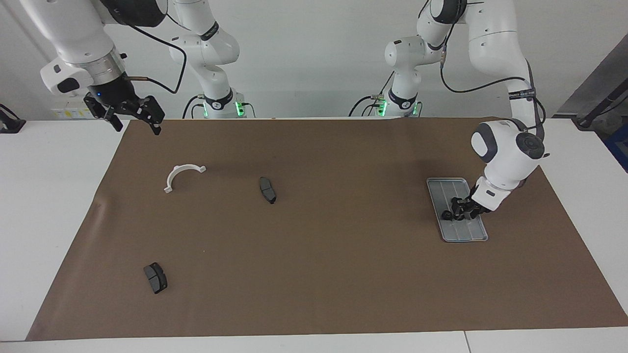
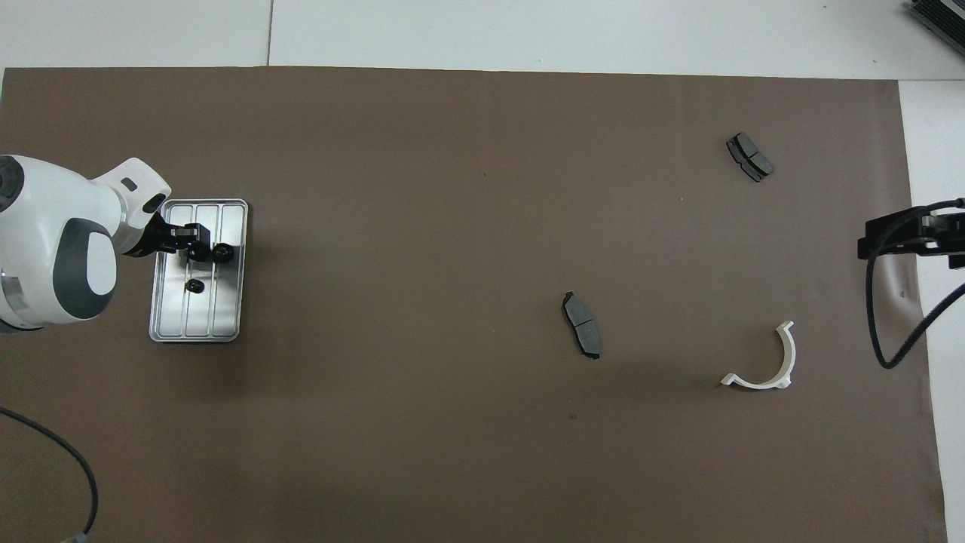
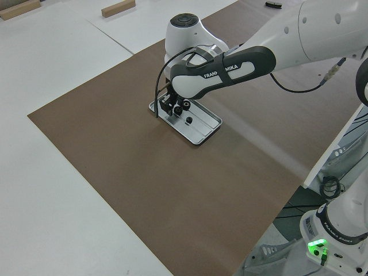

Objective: Place bearing gear from tray to pile
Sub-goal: 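Close the left gripper on the black gear in the tray, then lift the black gear out of the tray with the left gripper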

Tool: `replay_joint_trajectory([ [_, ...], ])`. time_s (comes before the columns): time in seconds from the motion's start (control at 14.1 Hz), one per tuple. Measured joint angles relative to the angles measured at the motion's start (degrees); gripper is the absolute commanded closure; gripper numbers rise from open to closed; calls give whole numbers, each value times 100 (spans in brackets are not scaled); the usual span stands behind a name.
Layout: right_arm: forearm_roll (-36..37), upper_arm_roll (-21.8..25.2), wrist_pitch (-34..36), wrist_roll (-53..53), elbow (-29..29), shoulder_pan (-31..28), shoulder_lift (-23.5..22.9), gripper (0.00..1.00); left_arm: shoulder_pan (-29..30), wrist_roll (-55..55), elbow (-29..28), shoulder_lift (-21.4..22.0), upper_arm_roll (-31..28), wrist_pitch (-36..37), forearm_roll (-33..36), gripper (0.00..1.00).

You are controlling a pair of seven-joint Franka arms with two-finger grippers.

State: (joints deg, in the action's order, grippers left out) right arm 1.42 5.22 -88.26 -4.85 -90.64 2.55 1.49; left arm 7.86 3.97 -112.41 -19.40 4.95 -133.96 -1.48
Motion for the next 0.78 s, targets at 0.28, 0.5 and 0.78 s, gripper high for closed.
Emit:
replay_joint_trajectory([
  [0.28,0,0,0,0,0,0,0,0,2,-136,-49,-7,13,-75,-3,48],
  [0.5,0,0,0,0,0,0,0,0,0,-156,-54,-14,26,-110,-3,58],
  [0.78,0,0,0,0,0,0,0,0,-3,-159,-56,-25,36,-119,-4,66],
])
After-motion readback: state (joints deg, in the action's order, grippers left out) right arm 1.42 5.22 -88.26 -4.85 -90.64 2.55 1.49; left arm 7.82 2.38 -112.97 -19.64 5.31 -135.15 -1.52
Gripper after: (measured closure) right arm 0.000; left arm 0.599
